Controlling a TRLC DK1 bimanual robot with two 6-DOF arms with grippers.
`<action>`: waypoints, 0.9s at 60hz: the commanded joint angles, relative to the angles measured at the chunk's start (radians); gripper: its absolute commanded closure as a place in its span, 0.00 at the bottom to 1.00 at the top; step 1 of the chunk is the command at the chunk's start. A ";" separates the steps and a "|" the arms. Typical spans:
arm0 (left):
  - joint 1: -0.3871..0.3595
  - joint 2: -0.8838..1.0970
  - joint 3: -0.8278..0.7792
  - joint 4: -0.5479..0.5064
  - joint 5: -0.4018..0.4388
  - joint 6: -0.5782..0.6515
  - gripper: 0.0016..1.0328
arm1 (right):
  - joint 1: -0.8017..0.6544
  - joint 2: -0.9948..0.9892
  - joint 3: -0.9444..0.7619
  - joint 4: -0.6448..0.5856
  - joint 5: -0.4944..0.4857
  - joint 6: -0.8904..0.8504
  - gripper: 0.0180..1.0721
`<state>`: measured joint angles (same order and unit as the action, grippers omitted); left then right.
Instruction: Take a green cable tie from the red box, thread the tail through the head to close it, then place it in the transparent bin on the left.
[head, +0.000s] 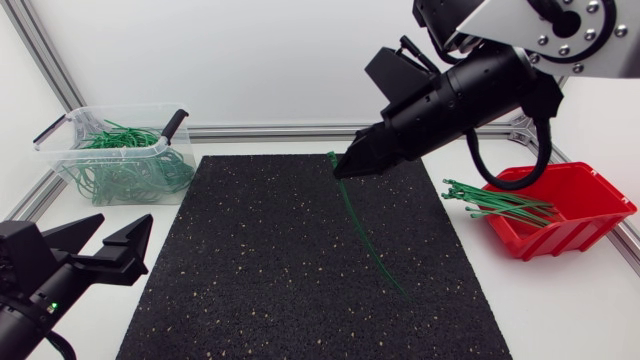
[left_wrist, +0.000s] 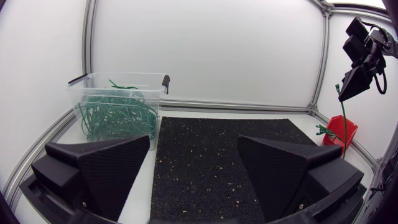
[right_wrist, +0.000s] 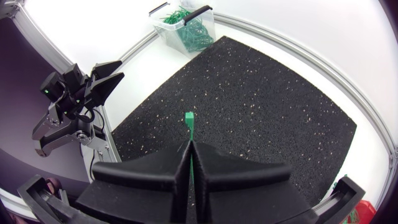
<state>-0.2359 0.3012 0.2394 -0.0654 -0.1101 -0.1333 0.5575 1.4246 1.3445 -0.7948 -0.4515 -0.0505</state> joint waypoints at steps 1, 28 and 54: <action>-0.037 0.090 0.081 -0.008 -0.016 -0.045 0.04 | 0.056 -0.033 -0.042 0.057 0.051 0.100 0.94; -0.577 0.544 0.276 0.111 -0.425 -0.124 0.05 | 0.268 -0.053 -0.047 0.284 0.428 0.356 0.94; -0.781 0.768 0.374 0.236 -0.484 -0.149 0.04 | 0.295 -0.053 -0.016 0.284 0.525 0.428 0.94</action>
<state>-0.9844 1.0443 0.5888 0.1360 -0.5850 -0.2626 0.8371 1.3781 1.3041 -0.5186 0.0608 0.3439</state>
